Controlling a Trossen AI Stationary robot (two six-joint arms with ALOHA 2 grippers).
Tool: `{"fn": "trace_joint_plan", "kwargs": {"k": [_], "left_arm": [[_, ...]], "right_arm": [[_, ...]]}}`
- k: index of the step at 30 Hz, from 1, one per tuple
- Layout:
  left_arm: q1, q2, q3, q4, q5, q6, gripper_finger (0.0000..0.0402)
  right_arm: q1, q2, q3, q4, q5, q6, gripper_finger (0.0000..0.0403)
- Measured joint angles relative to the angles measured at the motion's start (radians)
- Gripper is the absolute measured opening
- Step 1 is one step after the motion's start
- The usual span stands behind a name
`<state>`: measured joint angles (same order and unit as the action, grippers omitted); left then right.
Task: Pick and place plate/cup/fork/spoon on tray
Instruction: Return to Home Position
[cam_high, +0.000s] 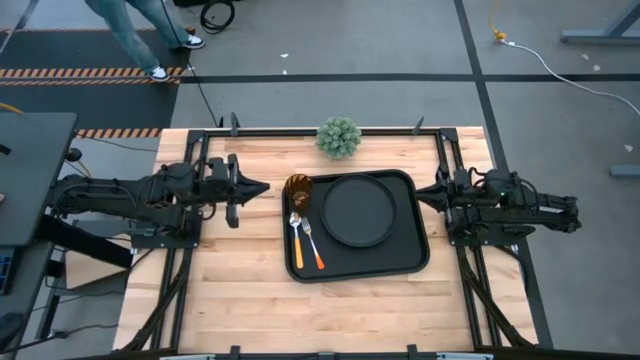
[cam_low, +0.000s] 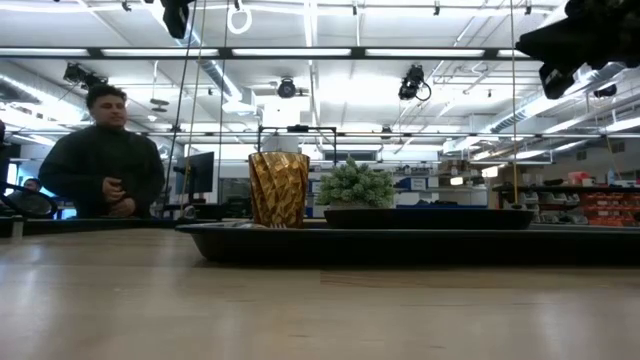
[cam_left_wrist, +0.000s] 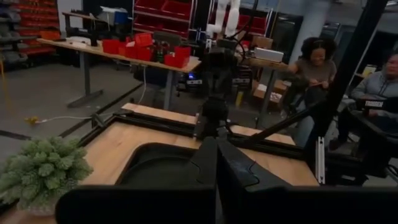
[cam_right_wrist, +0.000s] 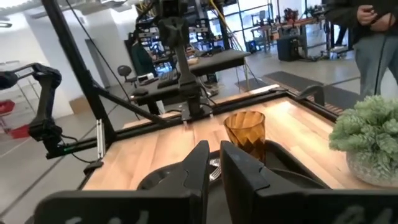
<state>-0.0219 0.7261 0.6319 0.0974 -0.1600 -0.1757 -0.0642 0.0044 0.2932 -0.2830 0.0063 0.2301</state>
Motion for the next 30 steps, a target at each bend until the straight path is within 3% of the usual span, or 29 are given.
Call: {"fn": "trace_joint_plan", "kwargs": {"k": [7,13,23,30], "left_arm": [[0.0,-0.042,-0.045,0.005,0.0,0.026,0.0013],[0.0,-0.192,-0.177,0.081,-0.004,-0.039,0.0008],[0.0,-0.448,-0.315,0.102,0.046,-0.048,0.0014],[0.0,-0.538,-0.428,0.1,0.068,-0.072,0.0009]], "right_arm": [[0.0,0.0,0.0,-0.013,0.019,-0.013,0.0045],[0.0,0.0,0.0,-0.011,0.018,-0.016,0.0045],[0.001,0.001,0.0,-0.004,-0.197,0.116,0.0045],[0.0,0.002,0.0,-0.025,-0.21,0.254,0.0045]]}}
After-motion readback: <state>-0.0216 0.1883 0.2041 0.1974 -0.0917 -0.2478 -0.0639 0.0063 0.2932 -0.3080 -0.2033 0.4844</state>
